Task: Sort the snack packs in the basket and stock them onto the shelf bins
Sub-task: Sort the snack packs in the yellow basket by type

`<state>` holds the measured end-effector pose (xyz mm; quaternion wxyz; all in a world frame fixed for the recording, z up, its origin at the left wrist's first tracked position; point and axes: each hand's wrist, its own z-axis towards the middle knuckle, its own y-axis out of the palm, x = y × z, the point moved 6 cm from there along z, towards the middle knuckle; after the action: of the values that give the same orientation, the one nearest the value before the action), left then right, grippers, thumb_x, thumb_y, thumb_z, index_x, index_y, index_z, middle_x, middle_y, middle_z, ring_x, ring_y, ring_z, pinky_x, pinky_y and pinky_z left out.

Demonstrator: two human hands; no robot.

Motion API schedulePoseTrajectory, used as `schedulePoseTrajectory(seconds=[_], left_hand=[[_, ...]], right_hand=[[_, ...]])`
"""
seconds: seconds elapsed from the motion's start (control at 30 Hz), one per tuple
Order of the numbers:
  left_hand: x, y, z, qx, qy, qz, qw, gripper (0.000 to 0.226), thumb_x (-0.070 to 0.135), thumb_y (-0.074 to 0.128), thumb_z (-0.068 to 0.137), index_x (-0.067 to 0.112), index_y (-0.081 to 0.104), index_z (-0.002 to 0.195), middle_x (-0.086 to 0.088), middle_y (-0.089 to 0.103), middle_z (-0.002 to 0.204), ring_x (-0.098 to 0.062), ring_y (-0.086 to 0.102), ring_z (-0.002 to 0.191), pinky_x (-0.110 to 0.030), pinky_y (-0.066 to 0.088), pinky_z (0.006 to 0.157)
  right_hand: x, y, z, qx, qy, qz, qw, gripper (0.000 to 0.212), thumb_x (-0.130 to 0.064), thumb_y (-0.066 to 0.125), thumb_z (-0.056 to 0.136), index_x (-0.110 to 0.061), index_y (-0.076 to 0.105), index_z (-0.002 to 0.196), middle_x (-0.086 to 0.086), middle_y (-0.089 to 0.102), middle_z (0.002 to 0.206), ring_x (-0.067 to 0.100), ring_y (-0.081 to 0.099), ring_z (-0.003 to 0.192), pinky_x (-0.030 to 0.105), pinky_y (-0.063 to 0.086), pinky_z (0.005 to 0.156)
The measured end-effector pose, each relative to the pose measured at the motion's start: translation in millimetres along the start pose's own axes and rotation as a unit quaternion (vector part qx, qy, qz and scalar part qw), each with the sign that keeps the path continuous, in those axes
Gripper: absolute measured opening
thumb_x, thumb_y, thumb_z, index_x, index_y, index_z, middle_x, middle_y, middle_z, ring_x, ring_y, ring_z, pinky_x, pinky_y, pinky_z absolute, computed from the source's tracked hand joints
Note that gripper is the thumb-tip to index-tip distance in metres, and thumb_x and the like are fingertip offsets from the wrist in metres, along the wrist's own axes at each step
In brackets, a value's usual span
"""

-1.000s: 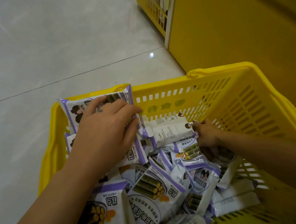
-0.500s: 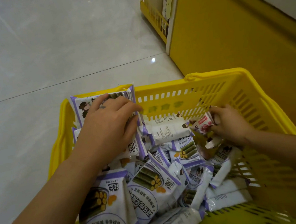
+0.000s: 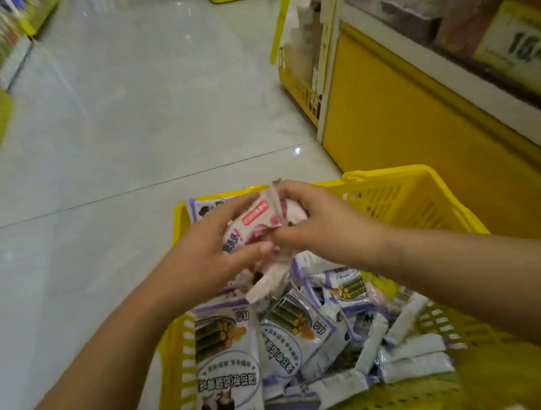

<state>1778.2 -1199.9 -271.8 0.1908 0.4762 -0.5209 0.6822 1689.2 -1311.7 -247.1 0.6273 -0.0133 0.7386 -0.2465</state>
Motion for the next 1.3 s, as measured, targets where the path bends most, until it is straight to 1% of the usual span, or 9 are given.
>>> schedulePoseTrajectory(seconds=[0.1, 0.2, 0.37, 0.53, 0.63, 0.8, 0.93, 1.1, 1.3], left_hand=[[-17, -35, -7, 0.095, -0.032, 0.031, 0.994, 0.033, 0.047, 0.071, 0.078, 0.041, 0.061, 0.109, 0.019, 0.068, 0.093, -0.001, 0.066, 0.081, -0.025, 0.050, 0.068], [-31, -48, -12, 0.189, -0.054, 0.137, 0.971, 0.033, 0.035, 0.067, 0.085, 0.035, 0.057, 0.117, 0.020, 0.057, 0.098, -0.006, 0.057, 0.093, -0.022, 0.040, 0.073], [-51, -26, -14, 0.150, -0.093, 0.282, 0.943, 0.065, 0.035, 0.055, 0.093, 0.025, 0.025, 0.150, -0.006, 0.046, 0.140, -0.025, 0.038, 0.131, -0.045, 0.031, 0.108], [-50, -8, -17, 0.107, -0.048, 0.297, 0.948, 0.070, 0.068, 0.024, 0.090, 0.040, -0.003, 0.149, 0.003, 0.011, 0.161, -0.017, 0.007, 0.148, -0.048, 0.007, 0.119], [-57, 7, -14, 0.043, -0.041, 0.338, 0.939, 0.074, 0.077, 0.013, 0.079, 0.047, -0.014, 0.142, 0.004, -0.004, 0.162, -0.017, -0.006, 0.148, -0.048, 0.001, 0.119], [-55, 10, -10, 0.044, -0.040, 0.414, 0.908, 0.081, 0.075, 0.016, 0.079, 0.036, 0.020, 0.151, -0.004, 0.008, 0.161, -0.027, 0.003, 0.148, -0.059, 0.003, 0.115], [-31, 35, 1, -0.001, 0.055, 0.461, 0.886, 0.066, 0.066, 0.031, 0.086, 0.031, 0.046, 0.141, -0.009, 0.030, 0.155, -0.031, 0.021, 0.145, -0.066, 0.014, 0.112], [-29, 50, 23, -0.039, 0.038, 0.452, 0.890, 0.050, 0.064, 0.035, 0.090, 0.039, 0.057, 0.127, 0.005, 0.045, 0.146, -0.022, 0.025, 0.144, -0.062, 0.002, 0.115], [-29, 47, 37, 0.038, 0.060, 0.445, 0.893, 0.018, 0.038, 0.066, 0.083, 0.021, 0.071, 0.086, 0.000, 0.067, 0.104, -0.032, 0.050, 0.125, -0.062, 0.020, 0.111]], right_hand=[[-2, 22, 20, 0.006, 0.004, 0.043, 0.999, 0.060, -0.007, 0.071, 0.082, -0.024, 0.046, 0.135, 0.001, 0.057, 0.128, 0.014, 0.062, 0.106, 0.039, 0.054, 0.091], [18, 35, 31, -0.029, 0.046, 0.044, 0.998, 0.079, -0.012, 0.063, 0.089, -0.038, 0.017, 0.148, 0.001, 0.044, 0.144, 0.025, 0.064, 0.106, 0.045, 0.054, 0.090], [47, 52, 26, -0.015, 0.009, -0.100, 0.995, 0.075, -0.015, 0.061, 0.090, -0.036, 0.017, 0.148, -0.004, 0.052, 0.136, 0.018, 0.059, 0.112, 0.032, 0.050, 0.091], [55, 60, 22, -0.039, -0.032, -0.150, 0.987, 0.072, -0.014, 0.057, 0.093, -0.030, 0.019, 0.151, -0.005, 0.034, 0.150, 0.012, 0.034, 0.136, 0.025, 0.030, 0.110], [50, 65, 22, -0.095, -0.048, -0.176, 0.979, 0.069, -0.013, 0.054, 0.093, -0.029, 0.021, 0.152, -0.004, 0.031, 0.150, 0.012, 0.033, 0.135, 0.029, 0.031, 0.111], [71, -1, 12, 0.012, 0.000, -0.198, 0.980, 0.046, -0.016, 0.061, 0.089, -0.030, 0.053, 0.132, -0.010, 0.047, 0.125, 0.008, 0.052, 0.092, 0.014, 0.042, 0.078], [143, -68, -7, 0.082, 0.128, -0.251, 0.956, 0.022, -0.011, 0.058, 0.091, -0.015, 0.064, 0.113, 0.001, 0.066, 0.106, 0.018, 0.062, 0.084, 0.034, 0.053, 0.079], [241, -86, -19, -0.084, 0.284, -0.381, 0.876, 0.067, -0.026, 0.067, 0.087, -0.016, 0.035, 0.144, 0.014, 0.044, 0.142, 0.029, 0.049, 0.123, 0.033, 0.043, 0.096], [295, -76, -11, -0.104, 0.313, -0.421, 0.845, 0.091, -0.029, 0.070, 0.084, -0.019, 0.010, 0.152, 0.017, 0.039, 0.144, 0.034, 0.043, 0.127, 0.039, 0.041, 0.101]])
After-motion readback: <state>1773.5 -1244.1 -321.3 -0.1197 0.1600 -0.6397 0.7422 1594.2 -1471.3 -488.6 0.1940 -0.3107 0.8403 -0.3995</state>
